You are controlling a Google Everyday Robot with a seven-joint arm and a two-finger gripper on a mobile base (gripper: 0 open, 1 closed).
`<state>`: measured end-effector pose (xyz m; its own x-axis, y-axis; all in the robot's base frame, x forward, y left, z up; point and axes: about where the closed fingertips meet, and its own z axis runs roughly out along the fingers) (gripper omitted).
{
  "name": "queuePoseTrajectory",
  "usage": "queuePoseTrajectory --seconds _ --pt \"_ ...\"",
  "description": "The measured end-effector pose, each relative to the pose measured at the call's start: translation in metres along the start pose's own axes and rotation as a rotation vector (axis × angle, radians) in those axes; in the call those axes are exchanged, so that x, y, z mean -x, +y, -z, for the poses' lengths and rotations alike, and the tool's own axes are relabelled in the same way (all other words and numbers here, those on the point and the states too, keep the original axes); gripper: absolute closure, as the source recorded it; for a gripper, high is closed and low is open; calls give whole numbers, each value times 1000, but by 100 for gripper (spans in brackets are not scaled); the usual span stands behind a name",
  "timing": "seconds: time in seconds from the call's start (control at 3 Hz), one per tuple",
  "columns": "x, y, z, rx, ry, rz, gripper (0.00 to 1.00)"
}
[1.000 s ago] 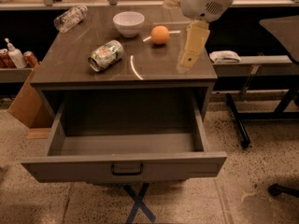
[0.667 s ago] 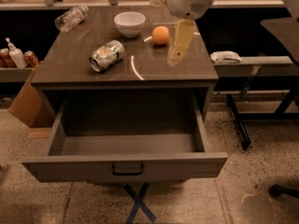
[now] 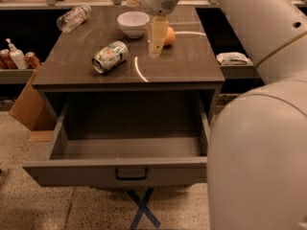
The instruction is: Place 7up can into top drawer
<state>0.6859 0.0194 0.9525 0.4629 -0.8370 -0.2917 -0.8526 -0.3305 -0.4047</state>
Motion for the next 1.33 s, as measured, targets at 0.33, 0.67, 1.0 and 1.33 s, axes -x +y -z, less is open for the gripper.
queuePoseTrajectory --seconds 0.33,0.67,1.0,1.33 --pt "24 -23 -26 31 9 62 0" --pt "43 -36 -46 50 7 88 0" --pt "49 -42 -72 55 -9 82 0" --pt "35 -38 -104 70 -22 66 0"
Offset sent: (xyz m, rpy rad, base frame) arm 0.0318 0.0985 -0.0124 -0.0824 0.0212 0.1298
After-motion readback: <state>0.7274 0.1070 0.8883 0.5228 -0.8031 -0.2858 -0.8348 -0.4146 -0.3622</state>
